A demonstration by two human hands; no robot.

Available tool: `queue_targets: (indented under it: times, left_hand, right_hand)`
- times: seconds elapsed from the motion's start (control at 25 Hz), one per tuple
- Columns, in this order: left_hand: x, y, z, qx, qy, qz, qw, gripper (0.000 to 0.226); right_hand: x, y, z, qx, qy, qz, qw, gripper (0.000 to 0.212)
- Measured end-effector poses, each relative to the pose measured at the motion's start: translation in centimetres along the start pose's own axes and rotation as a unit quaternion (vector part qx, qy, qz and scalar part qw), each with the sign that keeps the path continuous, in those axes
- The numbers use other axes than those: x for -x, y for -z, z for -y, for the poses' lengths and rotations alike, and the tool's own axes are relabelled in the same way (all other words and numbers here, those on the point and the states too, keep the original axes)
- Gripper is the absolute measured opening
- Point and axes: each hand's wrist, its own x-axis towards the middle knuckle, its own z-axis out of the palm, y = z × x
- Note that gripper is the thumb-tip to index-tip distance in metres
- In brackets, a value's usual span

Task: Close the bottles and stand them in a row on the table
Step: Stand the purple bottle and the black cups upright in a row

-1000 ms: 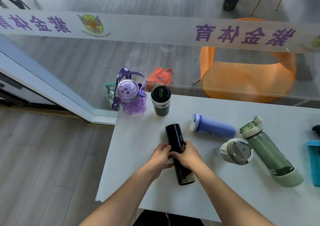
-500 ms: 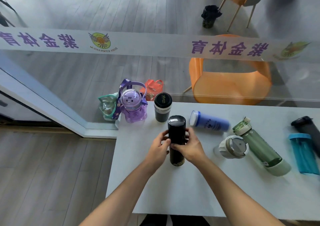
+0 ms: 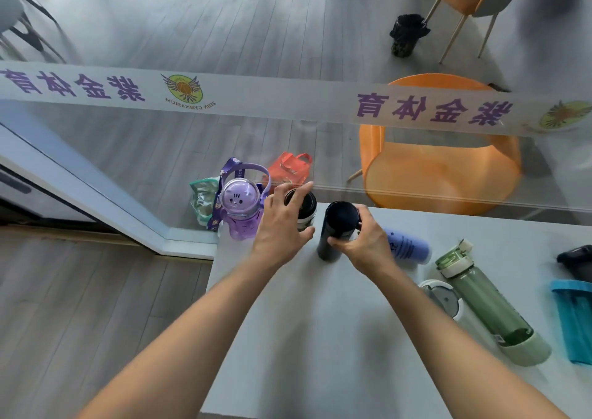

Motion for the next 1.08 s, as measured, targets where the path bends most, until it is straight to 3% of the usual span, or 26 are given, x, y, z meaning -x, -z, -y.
queue_targets:
  times: [0.12, 0.48, 1.08]
  left_hand:
    - [-2.2, -1.5, 0.1, -0.028, 0.031, 0.081, 0.996, 0.091]
    - [-3.8, -3.0, 0.8, -0.025, 0.026, 0.029, 0.999, 0.072]
    - [-3.9, -2.4, 1.4, -0.010, 0.007, 0.041, 0.999, 0.070]
  right_hand:
    - [-3.0, 0.7, -0.1, 0.002, 0.007, 0.006, 1.000, 0.062]
    - [-5.7, 2.8, -1.7, -0.015, 0.035, -0.001, 0.999, 0.062]
    - [-4.8, 3.7, -1.8, -0.008, 0.012, -0.023, 1.000, 0.065]
